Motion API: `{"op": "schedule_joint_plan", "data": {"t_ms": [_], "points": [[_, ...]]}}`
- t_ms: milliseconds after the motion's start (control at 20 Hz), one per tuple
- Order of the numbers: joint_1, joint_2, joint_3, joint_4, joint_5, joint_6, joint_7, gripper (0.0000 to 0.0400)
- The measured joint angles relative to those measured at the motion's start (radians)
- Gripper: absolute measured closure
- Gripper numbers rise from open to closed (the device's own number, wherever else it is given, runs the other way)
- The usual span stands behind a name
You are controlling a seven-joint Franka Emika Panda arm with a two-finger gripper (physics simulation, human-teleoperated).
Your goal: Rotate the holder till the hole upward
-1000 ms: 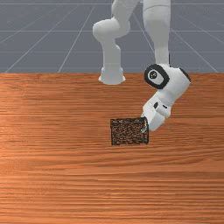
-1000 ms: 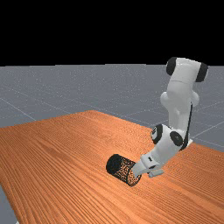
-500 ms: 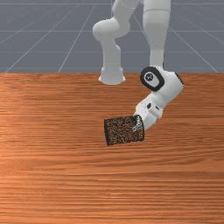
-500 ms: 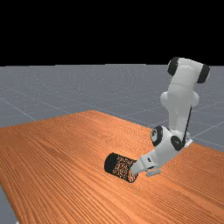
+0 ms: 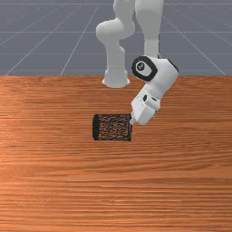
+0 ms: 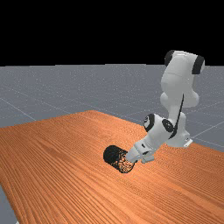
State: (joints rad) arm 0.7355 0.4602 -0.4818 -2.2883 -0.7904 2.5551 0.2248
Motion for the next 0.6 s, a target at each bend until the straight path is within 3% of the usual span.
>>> {"op": "schedule_joint_plan", "data": {"t_ms": [50, 150, 200, 250, 300, 350, 400, 450, 500, 550, 600], "points": [[-0.038, -0.044, 0.032, -0.012, 0.095, -0.001, -0.053, 0.0355], [-0.056, -0.128, 0.043, -0.04, 0.161, -0.018, -0.142, 0.0354], [-0.117, -0.19, 0.099, -0.066, 0.383, -0.005, -0.356, 0.033], [-0.098, -0.241, 0.078, -0.069, 0.428, -0.041, -0.409, 0.0356], [-0.074, -0.293, 0.05, -0.068, 0.489, -0.086, -0.472, 0.0325], [-0.023, -0.358, -0.023, -0.039, 0.696, -0.242, -0.648, 0.0325], [0.051, -0.445, -0.106, 0.0, 0.755, -0.371, -0.69, 0.0329], [0.102, -0.546, -0.141, 0.056, 0.737, -0.447, -0.667, 0.0318], [0.107, -0.608, -0.129, 0.145, 0.723, -0.536, -0.647, 0.0353], [0.094, -0.628, -0.107, 0.272, 0.73, -0.649, -0.635, 0.0356], [0.087, -0.615, -0.113, 0.415, 0.832, -0.779, -0.668, 0.0353]]}}
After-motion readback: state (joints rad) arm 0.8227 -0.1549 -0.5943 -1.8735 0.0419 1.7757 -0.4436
